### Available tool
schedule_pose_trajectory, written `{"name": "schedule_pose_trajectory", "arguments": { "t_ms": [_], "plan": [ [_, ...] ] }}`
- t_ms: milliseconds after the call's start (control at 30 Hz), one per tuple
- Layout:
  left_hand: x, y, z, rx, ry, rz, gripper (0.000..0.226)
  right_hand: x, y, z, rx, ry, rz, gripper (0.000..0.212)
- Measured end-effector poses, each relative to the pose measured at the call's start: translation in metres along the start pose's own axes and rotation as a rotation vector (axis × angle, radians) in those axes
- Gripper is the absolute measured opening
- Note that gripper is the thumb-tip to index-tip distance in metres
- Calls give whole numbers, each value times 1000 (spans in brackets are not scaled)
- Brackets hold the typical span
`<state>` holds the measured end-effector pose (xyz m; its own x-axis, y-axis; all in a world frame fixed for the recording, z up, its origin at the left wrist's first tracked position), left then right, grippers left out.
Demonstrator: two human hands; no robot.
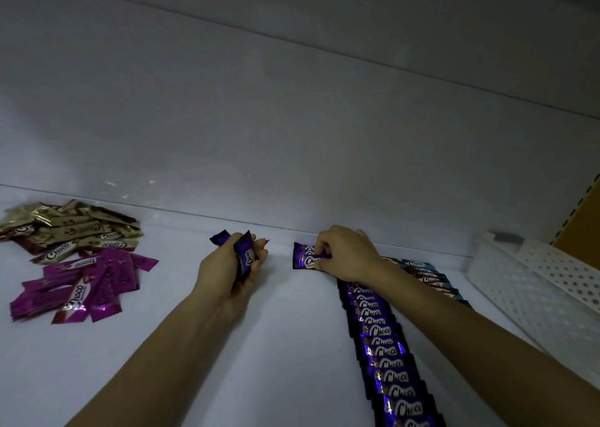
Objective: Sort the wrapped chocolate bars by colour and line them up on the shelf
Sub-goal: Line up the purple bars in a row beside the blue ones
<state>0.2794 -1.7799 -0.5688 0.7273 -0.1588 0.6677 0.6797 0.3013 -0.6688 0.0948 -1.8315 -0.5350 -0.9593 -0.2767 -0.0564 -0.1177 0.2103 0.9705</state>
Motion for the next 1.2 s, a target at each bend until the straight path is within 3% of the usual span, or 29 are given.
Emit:
{"name": "schedule_pose_trajectory", "arguments": {
  "t_ms": [167,233,300,400,500,567,833,900,1067,1200],
  "plan": [
    [-2,1,-1,-4,-10,-39,17,-3,1,-1,9,-12,15,21],
    [-3,0,-1,-14,-24,-57,16,-14,4,-2,52,-67,-221,26],
    [-4,-1,0,-28,-50,-76,14,-32,3,-4,-82,-206,-604,46],
    [-4,-4,2,-65,-108,-118,13,-57,-7,-8,-396,-385,-941,64],
    [-5,-4,2,-83,-139,-236,15,-72,-10,-12,-412,-464,-1050,34],
    [-7,-3,2,-83,-139,-284,17,-78,-10,-13,-340,-490,-1060,10],
    [9,11,-12,151,-134,46,10,-62,1,-8,-157,-391,-1065,5],
    [10,14,-14,161,-133,74,11,-51,7,1,-145,-360,-897,8],
    [8,14,-17,212,-249,-115,7,-33,21,24,-322,-183,-387,15],
    [6,12,-14,165,-263,-269,14,-34,27,29,-176,-59,-238,21]
  ]
}}
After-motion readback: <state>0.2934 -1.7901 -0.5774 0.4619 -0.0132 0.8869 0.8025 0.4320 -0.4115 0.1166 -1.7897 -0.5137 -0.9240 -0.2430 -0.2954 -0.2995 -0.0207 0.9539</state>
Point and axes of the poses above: each hand's wrist, its own z-axis away from the middle knuckle, its own y-axis out of the back of the hand, x = y × z, the point moved 3 cm from there along -z, towards the middle knuckle, and after that the axes turned 4 degrees about x, right-handed, at the moved point
